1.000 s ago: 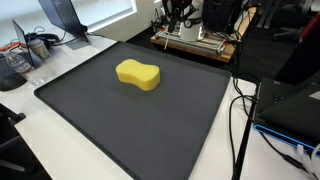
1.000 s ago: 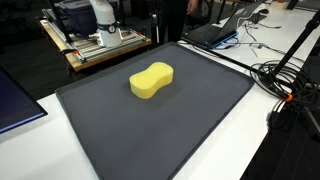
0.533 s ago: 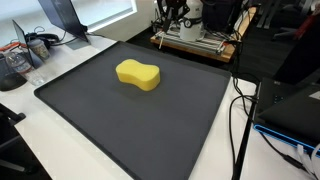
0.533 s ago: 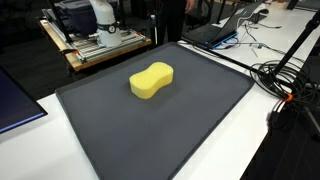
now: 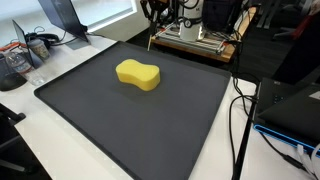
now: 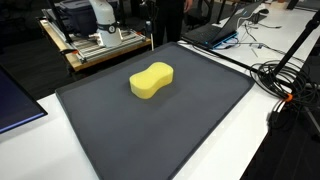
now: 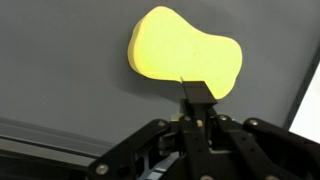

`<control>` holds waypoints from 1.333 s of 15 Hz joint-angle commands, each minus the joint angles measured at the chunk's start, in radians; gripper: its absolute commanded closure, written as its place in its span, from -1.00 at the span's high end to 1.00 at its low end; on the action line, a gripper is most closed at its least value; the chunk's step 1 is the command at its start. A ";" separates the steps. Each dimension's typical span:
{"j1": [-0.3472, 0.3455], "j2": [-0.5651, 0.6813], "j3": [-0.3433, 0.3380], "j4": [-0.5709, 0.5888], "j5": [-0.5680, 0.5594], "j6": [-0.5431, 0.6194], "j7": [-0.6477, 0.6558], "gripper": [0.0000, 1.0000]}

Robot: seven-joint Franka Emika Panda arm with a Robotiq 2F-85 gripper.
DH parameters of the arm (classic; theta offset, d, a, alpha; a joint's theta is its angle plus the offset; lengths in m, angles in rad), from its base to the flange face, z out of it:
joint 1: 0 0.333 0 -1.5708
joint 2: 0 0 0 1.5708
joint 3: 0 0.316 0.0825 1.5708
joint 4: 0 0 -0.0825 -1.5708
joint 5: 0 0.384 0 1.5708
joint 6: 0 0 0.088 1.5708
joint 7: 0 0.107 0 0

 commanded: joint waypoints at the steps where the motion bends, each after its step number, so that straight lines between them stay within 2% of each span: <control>1: 0.236 0.040 -0.252 0.041 0.042 -0.024 -0.087 -0.94; 2: 0.315 0.056 -0.333 0.053 0.041 -0.028 -0.100 -0.94; 3: 0.320 0.141 -0.291 0.050 -0.074 0.013 0.003 -0.94; 4: 0.385 0.146 -0.347 0.057 -0.111 0.018 0.029 -0.94; 6: 0.468 0.186 -0.405 0.074 -0.192 0.013 0.086 -0.94; 7: 0.591 0.146 -0.554 0.103 -0.118 -0.036 0.016 -0.94; 8: 0.644 0.166 -0.608 0.120 -0.115 -0.043 0.018 -0.94; 11: 0.857 0.197 -0.846 0.172 -0.078 -0.082 0.001 -0.94; 13: 0.965 0.222 -0.970 0.200 -0.040 -0.114 -0.015 -0.94; 17: 1.090 0.260 -1.117 0.243 0.067 -0.138 -0.075 -0.94; 20: 1.127 0.270 -1.174 0.253 0.111 -0.148 -0.108 -0.94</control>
